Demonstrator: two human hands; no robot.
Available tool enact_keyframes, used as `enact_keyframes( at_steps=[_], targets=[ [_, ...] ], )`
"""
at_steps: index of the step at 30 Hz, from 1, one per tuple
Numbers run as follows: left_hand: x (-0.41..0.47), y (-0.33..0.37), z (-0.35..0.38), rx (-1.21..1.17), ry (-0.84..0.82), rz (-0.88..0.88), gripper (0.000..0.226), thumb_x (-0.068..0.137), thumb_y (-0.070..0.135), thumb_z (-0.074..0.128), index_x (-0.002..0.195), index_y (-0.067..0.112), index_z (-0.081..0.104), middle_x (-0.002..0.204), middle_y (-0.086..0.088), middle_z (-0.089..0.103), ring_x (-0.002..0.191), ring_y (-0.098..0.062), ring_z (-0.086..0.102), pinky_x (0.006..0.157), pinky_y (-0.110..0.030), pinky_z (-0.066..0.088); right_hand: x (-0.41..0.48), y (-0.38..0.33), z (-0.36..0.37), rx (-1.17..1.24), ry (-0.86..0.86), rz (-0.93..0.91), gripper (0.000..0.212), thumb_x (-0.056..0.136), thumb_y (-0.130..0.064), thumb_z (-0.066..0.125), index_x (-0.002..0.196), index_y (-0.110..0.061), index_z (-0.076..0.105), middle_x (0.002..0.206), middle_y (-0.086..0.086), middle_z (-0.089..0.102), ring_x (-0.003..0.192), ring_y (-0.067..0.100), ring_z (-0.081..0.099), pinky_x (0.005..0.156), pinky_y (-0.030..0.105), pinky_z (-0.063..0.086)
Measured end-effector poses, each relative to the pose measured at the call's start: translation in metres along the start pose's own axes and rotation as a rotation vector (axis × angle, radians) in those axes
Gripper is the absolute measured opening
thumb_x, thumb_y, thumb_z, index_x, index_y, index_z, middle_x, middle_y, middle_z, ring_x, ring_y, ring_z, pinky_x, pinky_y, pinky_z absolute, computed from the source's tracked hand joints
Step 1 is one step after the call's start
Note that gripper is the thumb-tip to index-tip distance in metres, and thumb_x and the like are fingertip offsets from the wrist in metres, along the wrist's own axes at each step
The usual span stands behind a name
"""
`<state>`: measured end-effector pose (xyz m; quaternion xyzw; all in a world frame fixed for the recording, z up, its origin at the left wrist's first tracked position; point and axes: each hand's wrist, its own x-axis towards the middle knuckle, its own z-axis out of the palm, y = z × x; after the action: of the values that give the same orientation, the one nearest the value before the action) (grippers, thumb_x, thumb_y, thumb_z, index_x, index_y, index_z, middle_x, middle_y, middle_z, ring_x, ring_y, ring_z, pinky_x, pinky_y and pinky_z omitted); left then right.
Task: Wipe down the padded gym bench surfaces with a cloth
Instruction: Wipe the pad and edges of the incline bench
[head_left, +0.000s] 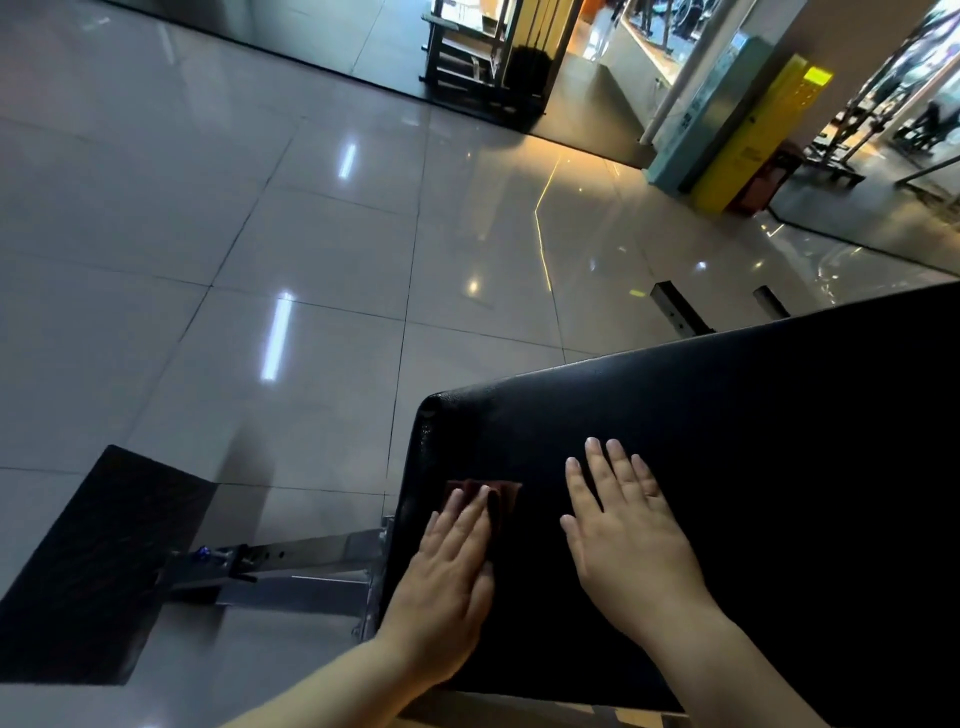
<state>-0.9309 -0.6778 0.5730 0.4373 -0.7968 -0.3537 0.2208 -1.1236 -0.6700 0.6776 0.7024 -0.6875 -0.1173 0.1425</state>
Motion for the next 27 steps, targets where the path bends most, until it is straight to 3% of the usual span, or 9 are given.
enact_keyframes(
  at_steps=[3, 6, 9, 13, 15, 19, 21, 27],
  targets=[
    [0.045, -0.026, -0.006, -0.07, 0.069, -0.183, 0.068, 0.093, 0.045, 0.013, 0.156, 0.026, -0.001, 0.164, 0.014, -0.007, 0.148, -0.001, -0.021, 0.124, -0.03, -0.007, 0.01, -0.002, 0.004, 0.01, -0.023, -0.003, 0.063, 0.093, -0.04, 0.033, 0.135, -0.003, 0.059, 0.147, 0.022, 0.049, 0.138, 0.038, 0.045, 0.114, 0.048, 0.017],
    [0.09, -0.026, -0.011, -0.066, 0.054, -0.331, 0.061, 0.103, 0.036, 0.021, 0.158, 0.019, 0.001, 0.166, 0.006, -0.007, 0.15, -0.012, -0.019, 0.124, -0.038, -0.006, 0.021, -0.005, 0.004, 0.016, -0.068, 0.008, 0.063, 0.09, -0.041, 0.034, 0.131, -0.004, 0.064, 0.143, 0.02, 0.054, 0.135, 0.036, 0.05, 0.115, 0.044, 0.011],
    [0.071, -0.029, -0.008, -0.098, 0.063, -0.279, 0.059, 0.105, 0.035, 0.023, 0.157, 0.023, -0.002, 0.163, 0.013, -0.013, 0.148, -0.008, -0.023, 0.124, -0.038, -0.004, 0.029, -0.009, 0.005, 0.021, -0.118, 0.006, 0.063, 0.095, -0.043, 0.03, 0.132, -0.004, 0.063, 0.144, 0.02, 0.053, 0.135, 0.036, 0.049, 0.115, 0.045, 0.01],
    [0.023, -0.04, -0.004, -0.165, 0.072, -0.23, 0.062, 0.096, 0.044, 0.021, 0.152, 0.036, -0.004, 0.157, 0.028, -0.014, 0.143, 0.007, -0.025, 0.123, -0.027, -0.005, 0.037, -0.013, 0.012, 0.047, -0.141, 0.015, 0.076, 0.104, -0.044, 0.003, 0.136, -0.003, 0.058, 0.148, 0.023, 0.047, 0.139, 0.038, 0.043, 0.115, 0.049, 0.017],
    [0.046, -0.059, -0.008, -0.149, 0.068, -0.236, 0.065, 0.094, 0.047, 0.019, 0.155, 0.031, 0.0, 0.158, 0.024, -0.012, 0.146, 0.003, -0.022, 0.122, -0.025, -0.006, 0.039, -0.013, 0.015, 0.03, -0.135, 0.003, 0.076, 0.104, -0.045, 0.001, 0.138, -0.004, 0.056, 0.15, 0.022, 0.045, 0.143, 0.038, 0.037, 0.114, 0.051, 0.019],
    [0.13, -0.084, -0.021, -0.105, 0.088, -0.296, 0.092, 0.078, 0.058, 0.003, 0.157, 0.012, 0.015, 0.164, 0.004, 0.001, 0.153, -0.021, -0.008, 0.123, -0.029, -0.006, 0.044, -0.012, 0.023, -0.001, -0.127, -0.011, 0.077, 0.104, -0.046, 0.001, 0.136, -0.004, 0.057, 0.15, 0.022, 0.045, 0.144, 0.037, 0.027, 0.111, 0.055, 0.023],
    [0.146, -0.086, -0.021, -0.084, 0.069, -0.325, 0.083, 0.086, 0.055, 0.008, 0.157, 0.012, 0.012, 0.166, 0.0, 0.0, 0.153, -0.021, -0.01, 0.123, -0.031, -0.007, 0.046, -0.012, 0.025, -0.002, -0.127, -0.02, 0.076, 0.103, -0.047, 0.001, 0.138, -0.005, 0.055, 0.151, 0.022, 0.043, 0.145, 0.037, 0.027, 0.113, 0.055, 0.023],
    [0.07, -0.063, -0.007, -0.174, 0.122, -0.23, 0.07, 0.087, 0.055, 0.008, 0.153, 0.032, -0.002, 0.157, 0.023, -0.013, 0.146, 0.002, -0.023, 0.12, -0.023, -0.01, 0.046, -0.012, 0.027, -0.004, -0.094, -0.031, 0.075, 0.103, -0.046, 0.003, 0.14, -0.005, 0.053, 0.153, 0.021, 0.041, 0.145, 0.038, 0.029, 0.113, 0.055, 0.024]
  ],
)
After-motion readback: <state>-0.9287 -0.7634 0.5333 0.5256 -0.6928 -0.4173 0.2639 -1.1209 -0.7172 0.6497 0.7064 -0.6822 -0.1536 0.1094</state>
